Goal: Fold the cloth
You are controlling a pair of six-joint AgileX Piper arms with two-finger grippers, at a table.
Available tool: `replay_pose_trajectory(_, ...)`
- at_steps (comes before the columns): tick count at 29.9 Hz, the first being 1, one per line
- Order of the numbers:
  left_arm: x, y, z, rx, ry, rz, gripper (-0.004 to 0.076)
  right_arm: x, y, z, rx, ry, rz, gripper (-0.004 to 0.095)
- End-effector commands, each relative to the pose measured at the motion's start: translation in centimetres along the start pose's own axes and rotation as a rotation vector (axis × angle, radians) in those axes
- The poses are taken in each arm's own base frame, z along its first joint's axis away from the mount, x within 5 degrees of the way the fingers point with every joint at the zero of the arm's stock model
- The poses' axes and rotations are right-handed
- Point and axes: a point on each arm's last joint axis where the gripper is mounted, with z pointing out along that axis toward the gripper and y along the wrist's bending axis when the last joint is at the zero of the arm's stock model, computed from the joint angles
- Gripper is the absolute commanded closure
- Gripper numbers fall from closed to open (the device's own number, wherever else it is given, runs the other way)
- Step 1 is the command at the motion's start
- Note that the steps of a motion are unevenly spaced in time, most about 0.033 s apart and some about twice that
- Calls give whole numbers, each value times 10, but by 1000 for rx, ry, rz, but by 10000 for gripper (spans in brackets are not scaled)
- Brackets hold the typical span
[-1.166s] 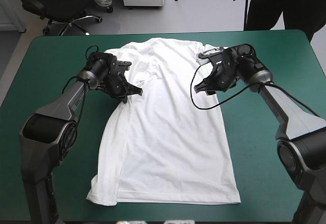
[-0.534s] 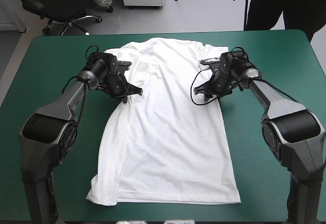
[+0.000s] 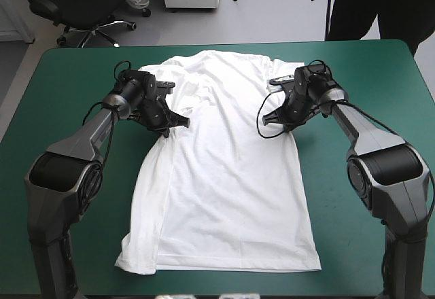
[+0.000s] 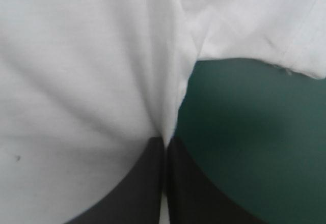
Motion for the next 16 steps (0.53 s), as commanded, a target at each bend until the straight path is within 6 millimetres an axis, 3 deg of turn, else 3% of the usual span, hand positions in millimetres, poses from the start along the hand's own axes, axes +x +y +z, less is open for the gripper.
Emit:
replay_pose_trajectory(1,0,11,-53,-65,-126,9,741,0,-4,-33,-31,-39,25,925)
replay_pose_trajectory(7,14,24,-126,-64,-308,-36,741,7,-15,-100,-38,-197,27,925)
replay_pose_trajectory(16,49,13,-222,-24,-580,-31,741,39,-7,-210,-14,-476,-11,925)
